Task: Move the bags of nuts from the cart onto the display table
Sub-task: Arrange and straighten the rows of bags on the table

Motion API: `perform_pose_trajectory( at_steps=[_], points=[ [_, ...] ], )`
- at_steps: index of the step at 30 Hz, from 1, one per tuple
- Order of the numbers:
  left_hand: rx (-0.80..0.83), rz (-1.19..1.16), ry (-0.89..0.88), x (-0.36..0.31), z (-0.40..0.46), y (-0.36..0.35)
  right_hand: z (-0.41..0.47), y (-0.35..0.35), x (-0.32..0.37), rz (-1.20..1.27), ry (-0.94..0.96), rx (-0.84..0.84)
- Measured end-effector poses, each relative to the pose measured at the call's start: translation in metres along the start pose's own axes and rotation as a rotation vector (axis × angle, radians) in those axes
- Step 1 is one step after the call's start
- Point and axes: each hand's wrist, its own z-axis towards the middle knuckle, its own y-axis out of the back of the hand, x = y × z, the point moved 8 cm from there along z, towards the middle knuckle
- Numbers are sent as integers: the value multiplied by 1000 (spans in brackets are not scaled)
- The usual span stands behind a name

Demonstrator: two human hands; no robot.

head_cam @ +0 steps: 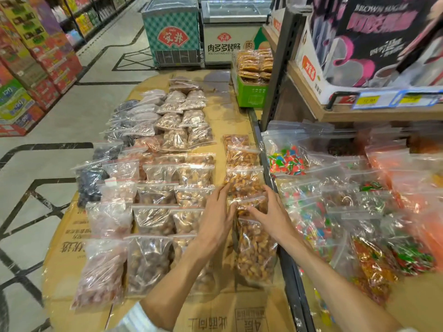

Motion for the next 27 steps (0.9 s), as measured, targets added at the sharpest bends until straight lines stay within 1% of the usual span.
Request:
perform_pose_trajectory(
  at_steps=[6, 11, 14, 18, 22, 24, 27],
  points=[
    [65, -72, 144, 13, 52, -28, 57, 16, -1, -26, 4, 8],
    [48, -87, 229, 22, 93, -41, 106, 14, 2, -31, -24, 42],
    [27, -65, 217, 27, 124, -47, 133, 13, 3, -29, -41, 37],
    [37, -51, 221, 39, 160, -62, 171, 3, -8, 13, -154, 65],
    [54, -51, 224, 45, 179, -72, 230, -34, -66, 30, -188, 99],
    [69, -67, 234, 47, 181, -77, 236, -37, -66, 29, -190, 107],
    [67, -74, 247, 53, 180, -83, 220, -25, -39, 51, -195, 91]
  ],
)
